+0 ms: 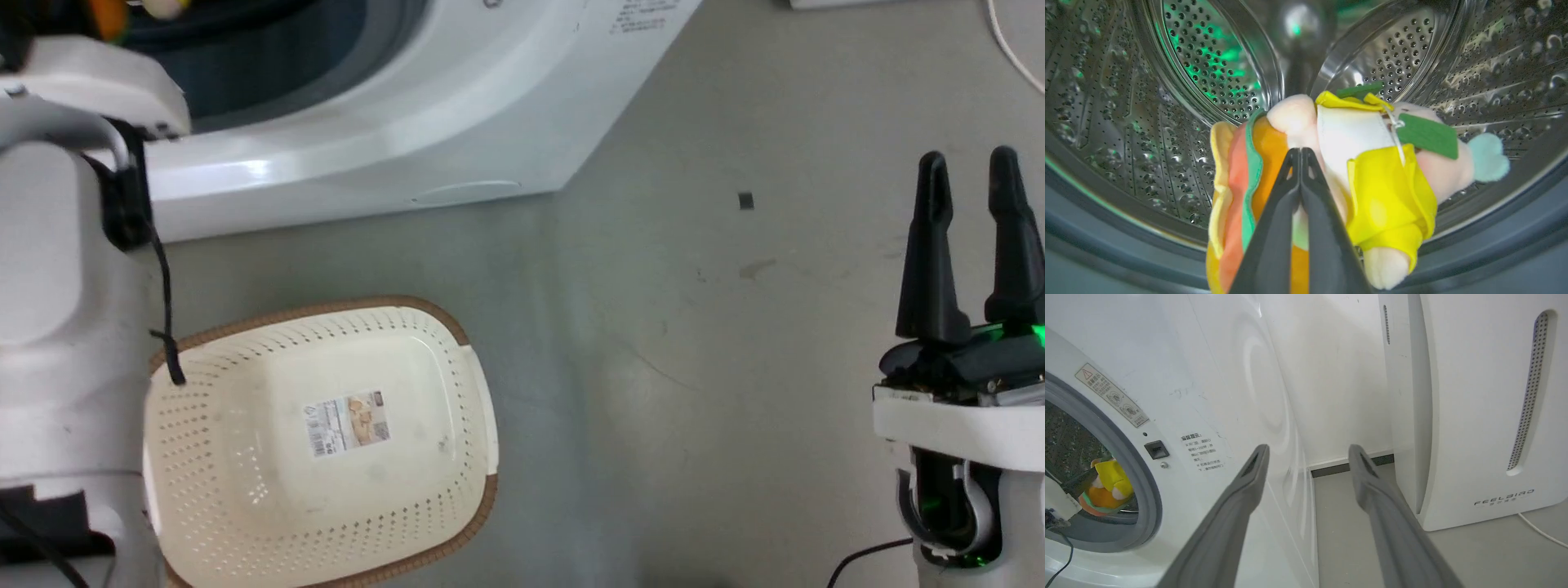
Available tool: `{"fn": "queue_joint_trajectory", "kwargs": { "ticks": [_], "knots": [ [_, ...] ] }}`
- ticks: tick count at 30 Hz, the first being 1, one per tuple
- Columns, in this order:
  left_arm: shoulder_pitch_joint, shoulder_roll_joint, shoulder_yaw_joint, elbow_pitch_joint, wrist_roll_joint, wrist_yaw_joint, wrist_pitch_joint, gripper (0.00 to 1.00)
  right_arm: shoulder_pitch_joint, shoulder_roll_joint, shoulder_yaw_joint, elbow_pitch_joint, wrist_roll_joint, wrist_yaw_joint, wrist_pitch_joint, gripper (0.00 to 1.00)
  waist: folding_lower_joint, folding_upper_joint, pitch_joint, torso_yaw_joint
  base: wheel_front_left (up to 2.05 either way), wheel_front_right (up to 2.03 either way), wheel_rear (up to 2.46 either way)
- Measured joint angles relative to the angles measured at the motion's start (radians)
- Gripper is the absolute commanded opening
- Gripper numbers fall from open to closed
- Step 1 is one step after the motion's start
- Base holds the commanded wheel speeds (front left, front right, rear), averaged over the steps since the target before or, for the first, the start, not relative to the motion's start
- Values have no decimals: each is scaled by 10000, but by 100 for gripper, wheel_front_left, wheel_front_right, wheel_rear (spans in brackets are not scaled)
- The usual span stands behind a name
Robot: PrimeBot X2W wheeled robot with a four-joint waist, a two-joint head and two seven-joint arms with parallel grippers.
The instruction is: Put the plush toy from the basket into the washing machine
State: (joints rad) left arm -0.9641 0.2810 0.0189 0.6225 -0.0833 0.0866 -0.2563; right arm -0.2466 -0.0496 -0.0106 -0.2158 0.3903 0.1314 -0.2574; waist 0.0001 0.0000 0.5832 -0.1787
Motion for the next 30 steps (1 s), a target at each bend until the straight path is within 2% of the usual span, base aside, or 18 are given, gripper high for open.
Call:
{"fn": "queue_joint_trajectory", "kwargs": {
  "ticks": [9,18,19,20,30],
  "knots": [
    [-1783,650,234,412,150,121,0,0,-380,0,81,-96,169,0,0,100,0,0,1061,-487,0,0,0],
    [-3173,1135,111,1315,343,81,0,0,-498,-2,203,-130,267,0,0,100,0,0,1636,-845,0,0,0],
    [-3299,1170,63,1413,389,73,0,14,-498,0,209,-130,286,0,0,100,0,0,1669,-862,0,0,0],
    [-3403,1187,4,1547,408,69,0,100,-498,0,213,-130,314,0,0,100,0,0,1694,-875,0,0,0],
    [-3700,1158,-119,2721,405,102,-4,100,-499,0,142,-90,337,0,0,100,0,0,1512,-854,0,0,0]
  ]
}}
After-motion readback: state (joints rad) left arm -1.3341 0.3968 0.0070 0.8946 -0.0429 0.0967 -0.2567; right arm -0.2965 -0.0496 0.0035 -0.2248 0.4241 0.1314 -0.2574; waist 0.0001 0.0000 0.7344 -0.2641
